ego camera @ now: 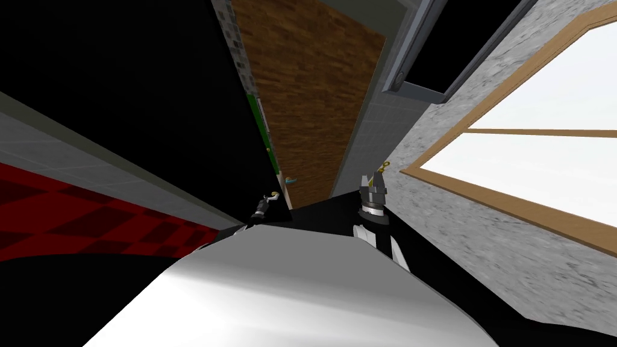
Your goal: Pull the door open
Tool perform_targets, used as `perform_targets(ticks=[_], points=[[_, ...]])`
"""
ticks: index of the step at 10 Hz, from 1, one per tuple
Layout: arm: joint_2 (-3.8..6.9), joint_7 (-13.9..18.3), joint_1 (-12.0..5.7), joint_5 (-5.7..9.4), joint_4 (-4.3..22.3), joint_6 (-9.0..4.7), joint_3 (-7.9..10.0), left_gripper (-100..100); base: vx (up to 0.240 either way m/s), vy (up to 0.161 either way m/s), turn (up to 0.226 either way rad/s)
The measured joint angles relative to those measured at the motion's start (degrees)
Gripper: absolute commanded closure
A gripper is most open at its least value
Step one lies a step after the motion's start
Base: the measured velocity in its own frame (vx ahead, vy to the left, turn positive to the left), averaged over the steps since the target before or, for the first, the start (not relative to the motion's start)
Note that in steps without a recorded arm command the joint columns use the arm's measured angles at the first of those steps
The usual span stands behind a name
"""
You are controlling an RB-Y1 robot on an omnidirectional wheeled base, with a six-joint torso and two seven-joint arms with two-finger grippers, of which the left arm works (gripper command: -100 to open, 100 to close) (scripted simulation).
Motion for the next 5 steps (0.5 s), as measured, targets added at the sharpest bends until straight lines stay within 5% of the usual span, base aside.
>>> perform_targets(ticks=[1, 2, 5], points=[[-0.03, -0.3, -0.35, 0.42, 0.1, 0.24, -0.73, 100, -0.214, 0.040, -0.123], [0.02, -0.3, -1.44, 0.84, 2.2, -0.92, -1.64, 100, -0.146, 0.015, -0.059], [0.19, -0.6, 0.84, 1.66, -1.5, 0.72, -2.88, 100, -0.100, 0.034, -0.089]])
